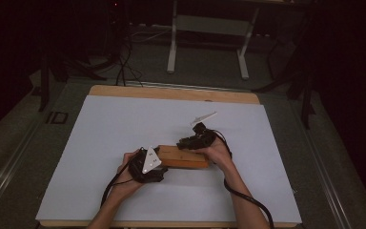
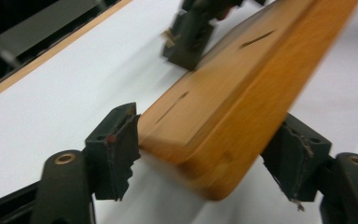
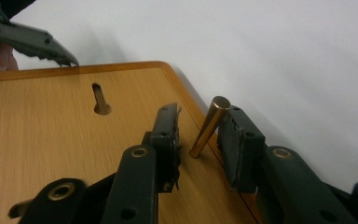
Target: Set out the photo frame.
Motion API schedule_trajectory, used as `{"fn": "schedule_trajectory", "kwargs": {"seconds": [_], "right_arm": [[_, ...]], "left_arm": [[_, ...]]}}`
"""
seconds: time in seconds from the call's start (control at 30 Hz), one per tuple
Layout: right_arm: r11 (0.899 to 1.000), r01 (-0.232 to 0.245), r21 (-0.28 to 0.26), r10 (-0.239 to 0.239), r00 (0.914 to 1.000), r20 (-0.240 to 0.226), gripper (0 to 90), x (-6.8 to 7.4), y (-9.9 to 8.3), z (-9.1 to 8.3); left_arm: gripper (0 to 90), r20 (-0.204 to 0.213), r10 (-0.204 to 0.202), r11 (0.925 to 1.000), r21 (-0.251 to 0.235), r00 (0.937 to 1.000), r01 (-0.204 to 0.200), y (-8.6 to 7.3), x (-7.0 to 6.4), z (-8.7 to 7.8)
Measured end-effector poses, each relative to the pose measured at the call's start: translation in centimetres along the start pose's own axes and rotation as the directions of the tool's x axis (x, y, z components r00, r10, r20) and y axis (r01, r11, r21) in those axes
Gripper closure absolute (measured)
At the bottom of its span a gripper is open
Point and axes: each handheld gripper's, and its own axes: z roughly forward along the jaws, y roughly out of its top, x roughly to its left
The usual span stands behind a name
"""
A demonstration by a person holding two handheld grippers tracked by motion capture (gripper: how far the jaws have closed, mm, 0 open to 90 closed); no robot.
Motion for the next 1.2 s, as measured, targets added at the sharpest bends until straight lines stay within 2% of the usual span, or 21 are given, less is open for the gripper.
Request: {"fn": "schedule_trajectory", "kwargs": {"seconds": [0.07, 0.23, 0.3, 0.53, 0.6, 0.83, 1.0, 1.2], "right_arm": [[1.0, 0.0, 0.007, 0.0, 1.0, 0.001, 66.6, -0.1, 0.0, 0.1], [1.0, -0.007, 0.001, 0.007, 1.0, 0.007, 63.8, 0.0, -0.2, 0.1], [1.0, -0.007, -0.008, 0.007, 0.9997, 0.023, 62.2, 0.1, -0.2, -0.2], [1.0, 0.03, 0.008, -0.03, 0.9959, 0.085, 60.7, 0.8, -0.3, -1.1], [0.999, 0.035, 0.007, -0.035, 0.9953, 0.09, 60.6, 0.9, -0.4, -1.2], [0.999, 0.044, -0.027, -0.04, 0.9915, 0.124, 59.6, 1.5, -0.9, -2.9], [0.998, 0.055, -0.044, -0.047, 0.9872, 0.152, 59.7, 2.0, -1.4, -4.1], [0.997, 0.072, -0.033, -0.064, 0.9767, 0.205, 59.7, 2.1, -1.8, -5.0]], "left_arm": [[31.4, 0.018, 0.014, 0.9999, 0.002, 0.9997, -0.014, 0.4, -0.5, 0.2], [31.4, 0.018, 0.009, 1.0, 0.002, 0.9998, -0.009, 0.4, -0.5, 0.2], [31.7, 0.022, -0.007, 0.9999, -0.008, 0.9997, 0.007, 0.5, -0.4, 0.2], [34.0, 0.021, -0.018, 0.9997, -0.016, 0.9996, 0.018, 0.7, -0.2, 0.1], [34.1, 0.02, -0.017, 0.9997, -0.016, 0.9996, 0.018, 0.7, -0.2, 0.1], [34.8, 0.017, -0.028, 0.9994, -0.022, 0.9994, 0.029, 0.8, 0.0, 0.1], [34.7, 0.017, -0.031, 0.9993, -0.021, 0.9994, 0.031, 0.8, 0.0, 0.1], [34.7, 0.017, -0.033, 0.9992, -0.022, 0.9993, 0.034, 0.8, 0.0, 0.1]]}}
